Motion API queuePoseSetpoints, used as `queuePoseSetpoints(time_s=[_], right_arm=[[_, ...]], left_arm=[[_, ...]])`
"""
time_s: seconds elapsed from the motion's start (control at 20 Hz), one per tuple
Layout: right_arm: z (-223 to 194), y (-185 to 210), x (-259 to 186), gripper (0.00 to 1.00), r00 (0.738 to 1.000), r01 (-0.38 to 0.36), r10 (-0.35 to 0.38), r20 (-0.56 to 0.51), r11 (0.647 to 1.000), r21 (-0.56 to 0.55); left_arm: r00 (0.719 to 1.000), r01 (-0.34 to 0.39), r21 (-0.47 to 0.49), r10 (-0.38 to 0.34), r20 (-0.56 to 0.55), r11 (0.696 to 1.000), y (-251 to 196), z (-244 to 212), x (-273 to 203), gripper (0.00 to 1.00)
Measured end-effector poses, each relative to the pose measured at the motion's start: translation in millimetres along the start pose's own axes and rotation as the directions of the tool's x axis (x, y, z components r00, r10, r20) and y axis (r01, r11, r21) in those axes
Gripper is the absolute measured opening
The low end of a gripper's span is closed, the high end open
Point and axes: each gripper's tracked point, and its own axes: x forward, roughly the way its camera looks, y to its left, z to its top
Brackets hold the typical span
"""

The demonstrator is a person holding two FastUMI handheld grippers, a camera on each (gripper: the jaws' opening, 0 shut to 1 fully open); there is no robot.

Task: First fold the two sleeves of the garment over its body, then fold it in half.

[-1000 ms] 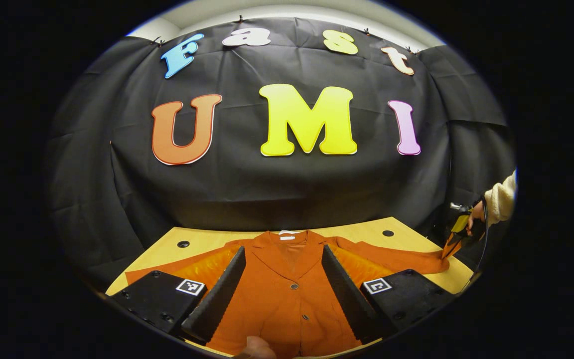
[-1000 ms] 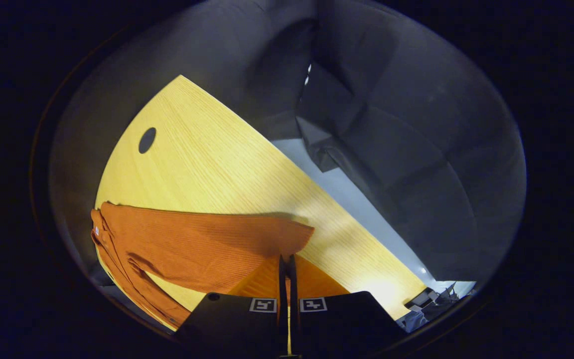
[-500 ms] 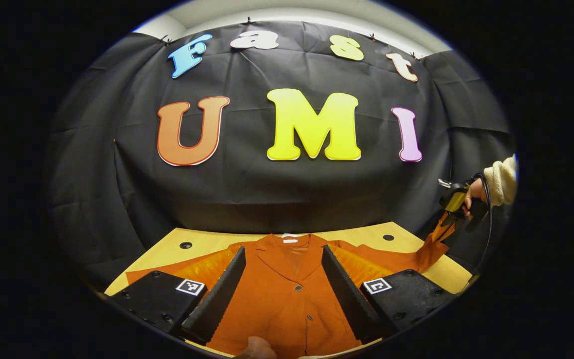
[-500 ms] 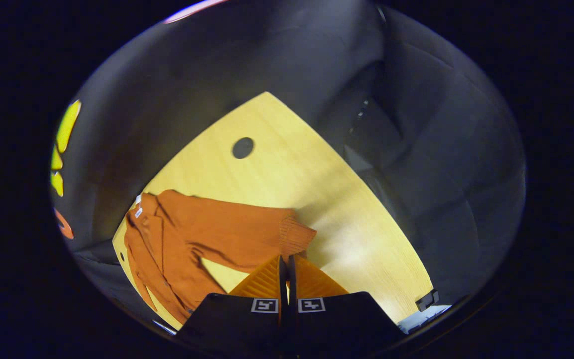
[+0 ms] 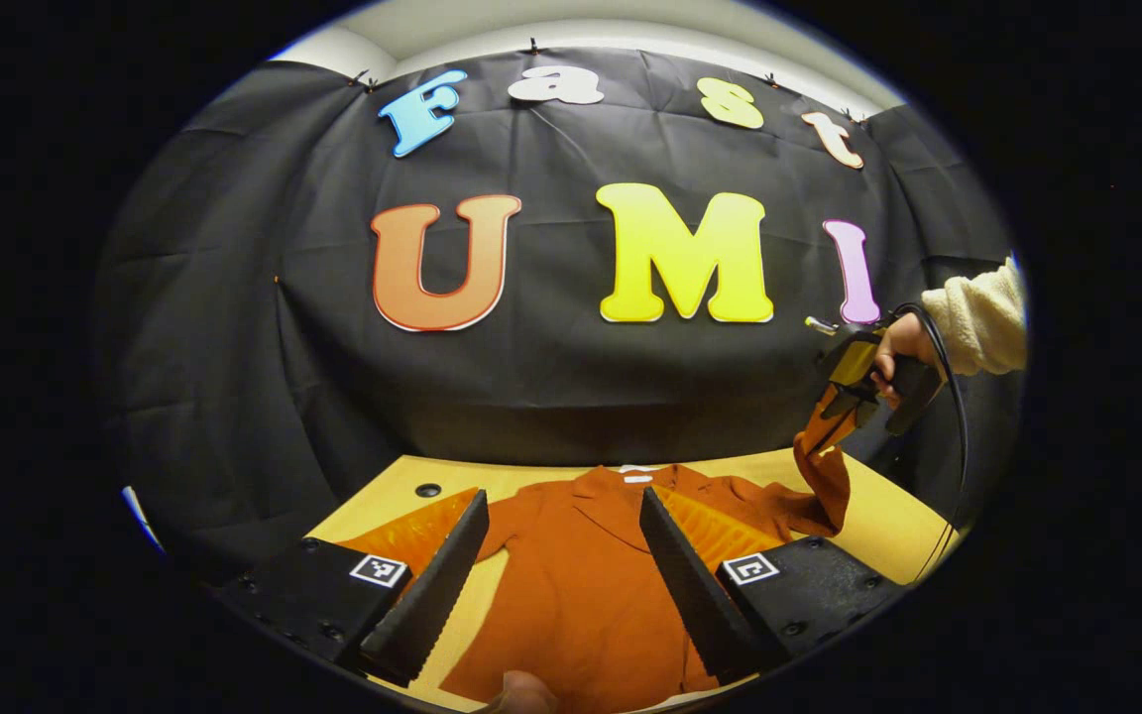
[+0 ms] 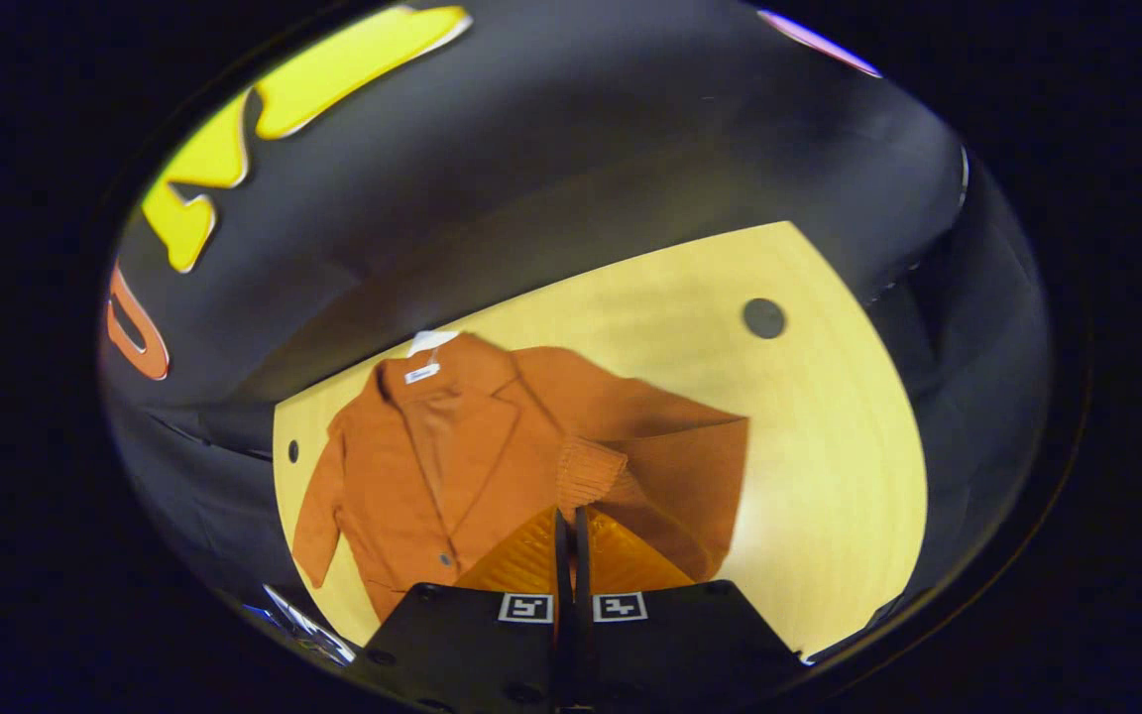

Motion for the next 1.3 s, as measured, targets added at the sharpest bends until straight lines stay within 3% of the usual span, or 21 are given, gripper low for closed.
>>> queuePoseSetpoints(time_s=[0.35,0.6,0.9,1.3], right_arm=[[-38.0,164.2,48.0,0.00,0.987,-0.149,0.136,-0.089,0.973,-0.175],[-78.2,251.1,101.2,0.00,0.960,-0.259,0.229,-0.163,0.946,-0.197],[-89.2,303.8,167.3,0.00,0.959,-0.271,0.243,-0.147,0.936,-0.224],[-90.3,314.7,198.1,0.00,0.968,-0.239,0.220,-0.123,0.954,-0.178]], left_arm=[[0.998,-0.050,-0.018,0.050,-0.035,0.999,45.1,-19.5,-3.6,1.00],[0.997,-0.061,-0.020,0.060,-0.049,0.998,60.0,-28.3,-5.9,1.00],[0.995,-0.078,-0.017,0.076,-0.065,0.997,76.6,-33.5,-11.1,0.99],[0.987,-0.125,-0.046,0.120,-0.109,0.991,102.3,-53.5,-17.3,0.99]])
